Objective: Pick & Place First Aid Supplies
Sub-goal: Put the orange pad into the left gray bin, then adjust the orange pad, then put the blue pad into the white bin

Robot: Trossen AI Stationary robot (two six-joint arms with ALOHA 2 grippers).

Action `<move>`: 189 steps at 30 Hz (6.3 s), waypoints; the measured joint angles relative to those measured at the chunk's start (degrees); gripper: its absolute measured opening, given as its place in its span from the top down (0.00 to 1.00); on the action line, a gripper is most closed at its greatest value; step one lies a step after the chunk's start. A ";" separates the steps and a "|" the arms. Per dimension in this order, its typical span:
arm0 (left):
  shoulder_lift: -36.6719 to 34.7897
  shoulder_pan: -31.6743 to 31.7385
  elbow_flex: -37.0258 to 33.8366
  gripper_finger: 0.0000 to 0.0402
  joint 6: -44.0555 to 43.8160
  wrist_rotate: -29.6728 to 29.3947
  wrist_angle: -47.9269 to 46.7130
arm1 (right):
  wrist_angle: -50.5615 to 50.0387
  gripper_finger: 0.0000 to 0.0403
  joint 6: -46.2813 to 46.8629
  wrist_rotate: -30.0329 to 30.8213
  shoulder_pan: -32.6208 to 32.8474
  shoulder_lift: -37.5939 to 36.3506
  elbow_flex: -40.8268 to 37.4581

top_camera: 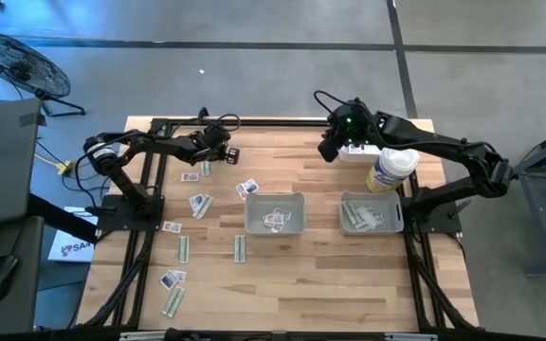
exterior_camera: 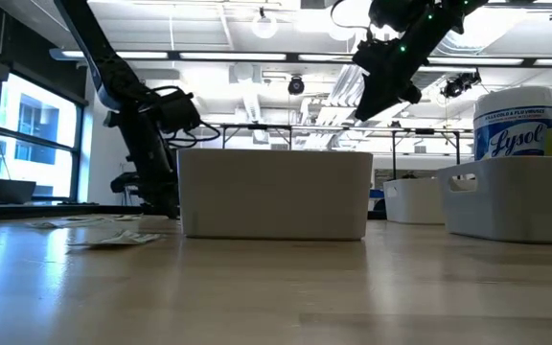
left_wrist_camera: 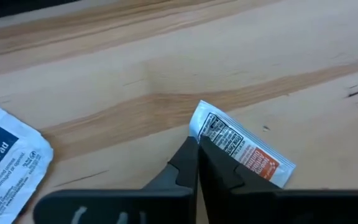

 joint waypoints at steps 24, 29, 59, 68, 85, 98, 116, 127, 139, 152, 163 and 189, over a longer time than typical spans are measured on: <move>-16.36 -6.95 -0.09 1.00 21.42 2.50 14.34 | 9.61 0.81 -14.79 -0.77 3.65 5.01 -0.02; -16.05 -6.56 -0.05 1.00 27.52 5.87 21.54 | 16.12 0.80 -22.43 -5.27 3.70 11.10 -0.02; -15.38 -22.15 8.27 1.00 46.01 29.73 10.47 | 11.34 0.79 -18.21 10.49 12.97 8.81 -0.07; -9.78 -30.92 8.48 1.00 44.73 22.88 9.12 | 6.31 0.79 -10.14 10.57 22.16 7.80 -0.02; -8.80 -32.90 8.48 0.74 40.51 14.56 7.84 | 6.11 0.79 -8.83 10.89 26.58 7.82 -0.02; -21.40 -24.05 1.48 0.73 27.41 11.61 -2.87 | 7.73 0.79 -8.81 10.82 26.58 7.85 -0.02; -19.29 -15.21 -10.04 0.73 46.08 25.03 8.41 | 9.88 0.79 -8.81 10.80 26.58 7.85 -0.02; -8.18 -11.82 -9.97 0.73 44.53 28.88 19.60 | 12.06 0.79 -8.65 10.63 26.15 7.85 -0.02; -6.70 -11.85 -9.64 0.73 41.58 18.42 10.82 | 12.06 0.79 -8.61 10.19 24.34 7.87 -0.02; -15.16 -11.06 -10.14 0.73 38.90 13.43 5.43 | 12.03 0.79 -7.54 8.00 23.85 7.87 -0.02; -8.02 -10.58 -9.94 0.73 33.06 17.12 21.00 | 12.83 0.79 -7.59 8.16 23.52 7.87 -0.02; -3.16 -9.62 -9.80 0.73 31.43 8.35 20.79 | 12.87 0.79 -7.37 7.74 23.56 7.87 -0.02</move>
